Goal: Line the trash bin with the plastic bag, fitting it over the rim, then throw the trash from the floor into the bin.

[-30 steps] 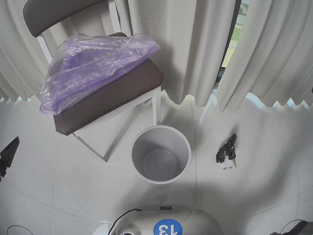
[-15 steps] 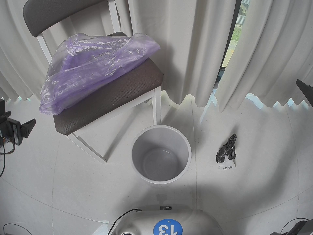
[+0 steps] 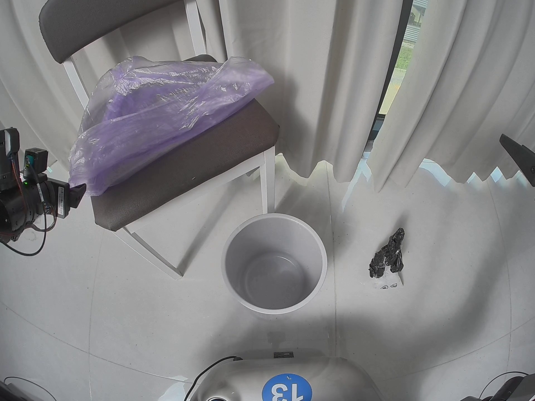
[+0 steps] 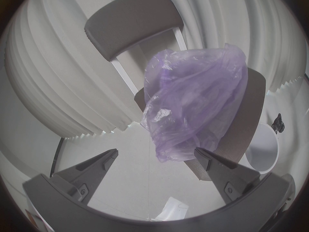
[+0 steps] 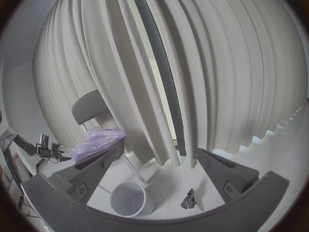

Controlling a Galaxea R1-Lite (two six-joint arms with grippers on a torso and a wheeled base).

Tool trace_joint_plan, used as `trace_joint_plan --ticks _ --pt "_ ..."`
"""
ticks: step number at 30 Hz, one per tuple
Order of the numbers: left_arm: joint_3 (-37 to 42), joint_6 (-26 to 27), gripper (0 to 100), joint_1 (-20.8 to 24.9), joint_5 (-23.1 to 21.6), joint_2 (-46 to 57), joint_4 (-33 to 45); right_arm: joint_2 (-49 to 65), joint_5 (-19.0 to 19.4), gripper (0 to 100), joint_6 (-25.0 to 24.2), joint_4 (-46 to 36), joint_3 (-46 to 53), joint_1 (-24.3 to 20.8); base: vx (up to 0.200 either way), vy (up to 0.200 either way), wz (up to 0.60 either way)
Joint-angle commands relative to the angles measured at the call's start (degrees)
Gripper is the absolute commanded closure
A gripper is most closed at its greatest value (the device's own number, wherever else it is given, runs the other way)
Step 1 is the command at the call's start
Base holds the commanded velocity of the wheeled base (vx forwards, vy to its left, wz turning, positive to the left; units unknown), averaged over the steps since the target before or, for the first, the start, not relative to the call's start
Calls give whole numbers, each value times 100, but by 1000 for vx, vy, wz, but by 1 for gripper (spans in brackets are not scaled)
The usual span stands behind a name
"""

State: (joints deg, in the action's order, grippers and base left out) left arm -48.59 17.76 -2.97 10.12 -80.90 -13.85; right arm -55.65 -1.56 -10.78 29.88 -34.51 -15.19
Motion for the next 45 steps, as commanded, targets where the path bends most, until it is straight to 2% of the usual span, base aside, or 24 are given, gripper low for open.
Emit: trace_joint_plan --ticks 1,14,17,24,29,34,39,45 --pt "-71 -1 0 -1 -1 -260 -39 -25 -2 0 -56 0 -12 25 0 0 0" --pt "-634 113 0 -265 -1 -752 -338 -113 7 0 -197 44 -56 157 0 0 0" --pt "-625 324 0 -353 -19 -752 -285 -174 7 0 -232 71 -91 376 0 0 0" --pt "-546 808 0 -494 -19 -866 -347 -174 95 0 -276 79 -100 394 0 0 0" --pt "-625 896 0 -502 -71 -989 -470 -183 103 0 -276 79 -108 394 0 0 0" --pt "-625 957 0 -485 -256 -1060 -768 -174 112 0 -276 88 -108 394 0 0 0" --pt "-581 940 0 -441 -739 -1007 -1480 -174 103 0 -285 194 -100 394 0 0 0" --pt "-652 913 0 -414 -818 -1007 -2359 -165 112 0 -285 255 -100 394 0 0 0"
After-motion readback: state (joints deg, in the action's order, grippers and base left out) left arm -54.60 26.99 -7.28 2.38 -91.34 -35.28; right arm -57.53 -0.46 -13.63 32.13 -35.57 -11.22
